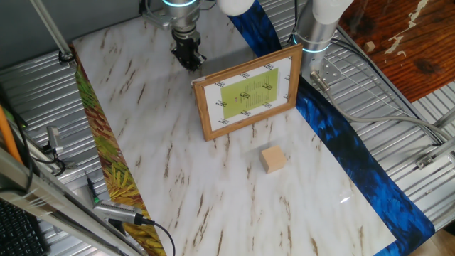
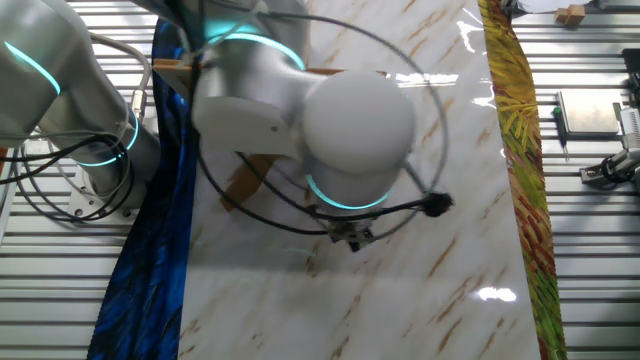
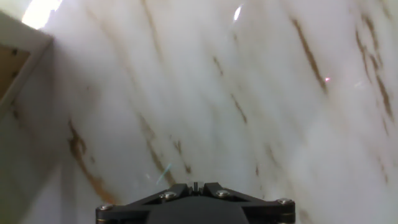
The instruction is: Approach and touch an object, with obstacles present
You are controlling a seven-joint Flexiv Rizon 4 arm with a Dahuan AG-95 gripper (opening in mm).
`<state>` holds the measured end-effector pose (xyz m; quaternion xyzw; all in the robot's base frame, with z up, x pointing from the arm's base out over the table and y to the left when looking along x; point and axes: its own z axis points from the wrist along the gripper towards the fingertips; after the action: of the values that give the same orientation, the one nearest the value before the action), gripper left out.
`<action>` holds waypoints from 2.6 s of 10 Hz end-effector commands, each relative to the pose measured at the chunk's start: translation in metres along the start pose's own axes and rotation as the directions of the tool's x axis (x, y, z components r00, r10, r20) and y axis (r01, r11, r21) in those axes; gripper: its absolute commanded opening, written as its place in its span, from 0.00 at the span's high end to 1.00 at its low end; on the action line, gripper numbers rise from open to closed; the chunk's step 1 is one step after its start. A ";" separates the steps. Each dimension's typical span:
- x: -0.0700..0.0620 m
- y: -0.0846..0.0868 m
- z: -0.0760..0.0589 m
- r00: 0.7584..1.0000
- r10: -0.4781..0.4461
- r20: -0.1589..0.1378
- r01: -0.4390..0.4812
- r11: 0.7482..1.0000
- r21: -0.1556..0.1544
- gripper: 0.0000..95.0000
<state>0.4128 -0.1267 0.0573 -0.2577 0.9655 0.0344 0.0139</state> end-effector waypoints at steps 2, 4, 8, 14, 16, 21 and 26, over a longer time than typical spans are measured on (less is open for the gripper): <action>-0.030 -0.008 0.001 1.000 -0.014 -0.001 0.014 1.000 0.000 1.00; -0.052 -0.011 0.002 1.000 -0.019 -0.003 0.019 1.000 0.000 1.00; -0.077 -0.007 0.000 0.999 -0.036 -0.013 0.036 0.999 0.000 1.00; -0.076 -0.006 0.001 0.997 -0.083 0.003 0.083 0.996 -0.020 1.00; -0.076 -0.006 0.001 0.985 -0.174 0.014 0.174 0.984 -0.031 1.00; -0.076 -0.006 0.001 0.975 -0.220 0.016 0.220 0.975 -0.036 1.00; -0.111 0.013 0.008 0.981 -0.196 0.014 0.196 0.981 -0.005 1.00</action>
<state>0.4992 -0.0602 0.0574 -0.3529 0.9345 0.0409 0.0221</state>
